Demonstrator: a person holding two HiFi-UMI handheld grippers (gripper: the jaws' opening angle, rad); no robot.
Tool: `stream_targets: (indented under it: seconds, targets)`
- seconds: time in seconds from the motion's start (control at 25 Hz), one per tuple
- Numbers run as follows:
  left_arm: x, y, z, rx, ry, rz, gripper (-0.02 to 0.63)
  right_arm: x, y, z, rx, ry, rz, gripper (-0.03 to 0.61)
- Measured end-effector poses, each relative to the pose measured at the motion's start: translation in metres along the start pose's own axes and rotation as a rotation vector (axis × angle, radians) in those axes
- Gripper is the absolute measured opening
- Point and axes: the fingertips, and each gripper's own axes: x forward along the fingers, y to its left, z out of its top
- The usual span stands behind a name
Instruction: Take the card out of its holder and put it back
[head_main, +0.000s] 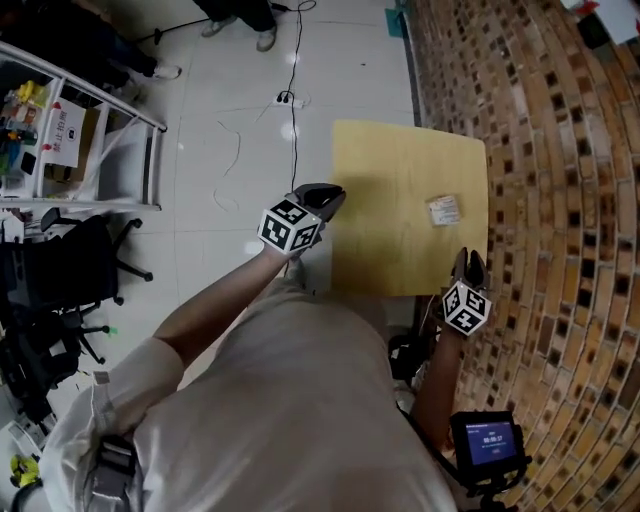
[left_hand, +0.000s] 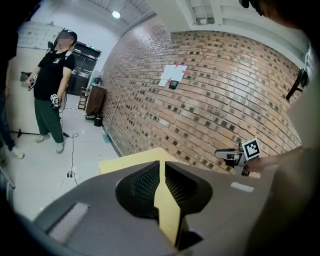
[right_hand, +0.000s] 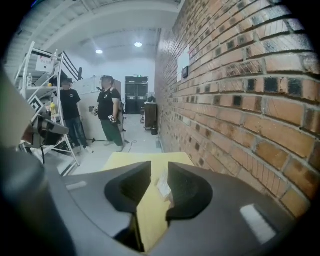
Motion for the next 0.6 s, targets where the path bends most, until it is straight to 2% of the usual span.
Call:
stream_targets:
  seconds: [0.2,0.4,0.6]
  targets:
    - [-0.045,0.027,-0.014,0.005,0.001,0.032,0.051,-0.011,0.031,-0.013,0.035,-0.001,-0.026,0.107]
    - [-0.079,0.057,-0.016,0.017,-0.026,0.098,0.043,-0.001,0.063,-0.021,0.069,-0.004,-0.004,0.104]
    - [-0.092,0.051,-0.042,-0.011,-0.015,0.096,0.04,-0.03,0.073,-0.056,0.06,0.055,-0.011,0.1]
